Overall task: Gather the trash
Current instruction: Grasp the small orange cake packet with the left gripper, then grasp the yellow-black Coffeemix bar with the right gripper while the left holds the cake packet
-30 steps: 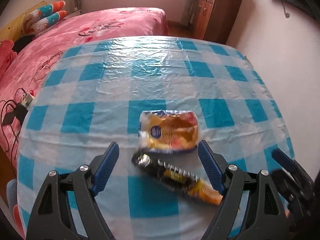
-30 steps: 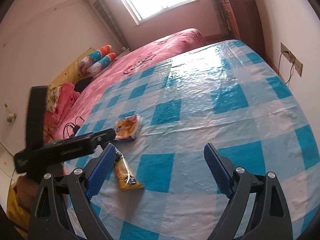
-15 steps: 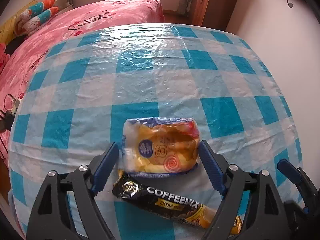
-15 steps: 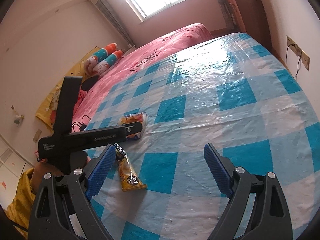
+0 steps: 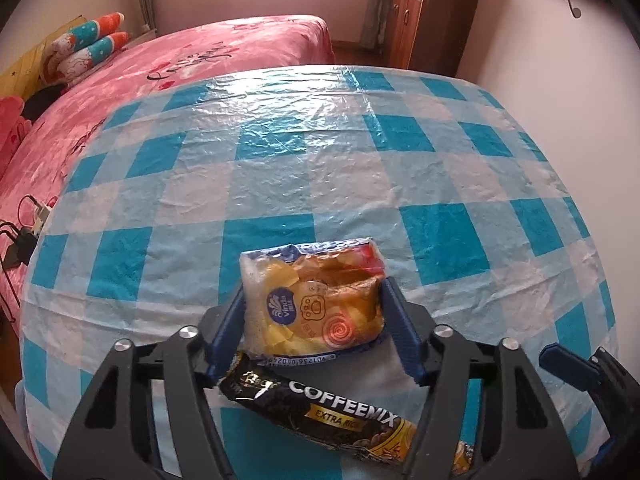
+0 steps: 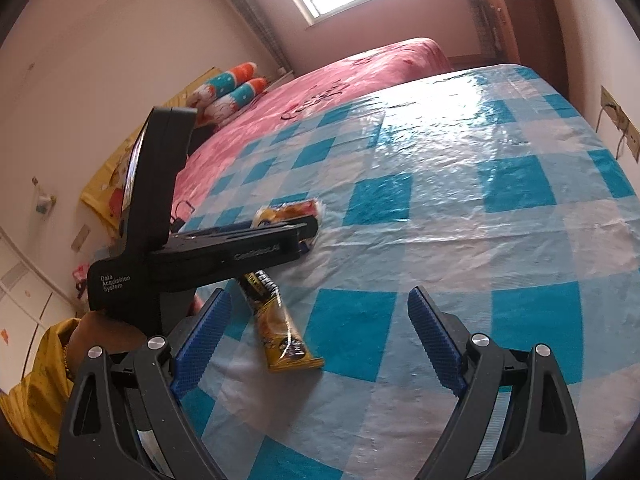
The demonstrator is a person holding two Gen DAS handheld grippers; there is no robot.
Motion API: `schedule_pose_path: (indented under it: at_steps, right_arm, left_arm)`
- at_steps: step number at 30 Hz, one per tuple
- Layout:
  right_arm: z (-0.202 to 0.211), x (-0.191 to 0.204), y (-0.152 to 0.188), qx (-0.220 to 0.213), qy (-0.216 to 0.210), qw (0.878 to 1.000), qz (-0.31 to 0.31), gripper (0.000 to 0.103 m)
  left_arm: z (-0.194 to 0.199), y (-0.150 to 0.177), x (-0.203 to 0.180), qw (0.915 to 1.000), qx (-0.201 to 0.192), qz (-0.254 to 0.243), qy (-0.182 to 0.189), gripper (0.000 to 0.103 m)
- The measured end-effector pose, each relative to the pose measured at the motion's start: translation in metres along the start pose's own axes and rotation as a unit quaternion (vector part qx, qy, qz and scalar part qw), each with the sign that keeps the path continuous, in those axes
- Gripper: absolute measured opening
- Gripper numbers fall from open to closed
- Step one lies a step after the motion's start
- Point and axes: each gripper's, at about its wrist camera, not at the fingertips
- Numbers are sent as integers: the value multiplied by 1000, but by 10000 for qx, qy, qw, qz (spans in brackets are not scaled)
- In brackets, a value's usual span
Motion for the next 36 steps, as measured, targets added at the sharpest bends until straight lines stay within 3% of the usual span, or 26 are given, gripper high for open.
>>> schedule_pose_path:
  at_steps: [9, 29, 36]
  right_arm:
    - [-17, 18, 5, 262, -42, 9991, 337, 89]
    - [-54, 58, 7, 567, -48, 9939, 943, 89]
    - [-62, 81, 21, 820, -238, 9880, 1287, 77]
  left_arm:
    - [9, 4, 14, 9996, -106, 250, 55, 50]
    - [46, 24, 75, 9950, -376, 899, 223, 46]
    - [66, 43, 106, 9916, -473, 1178, 251, 46]
Point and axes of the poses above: each gripper's, at about its wrist camera, not at the fingertips, and z roughly against the way its jaws point, x to its left, y to its underside, and after that the axes turned 6 degrees about -x, right-handed
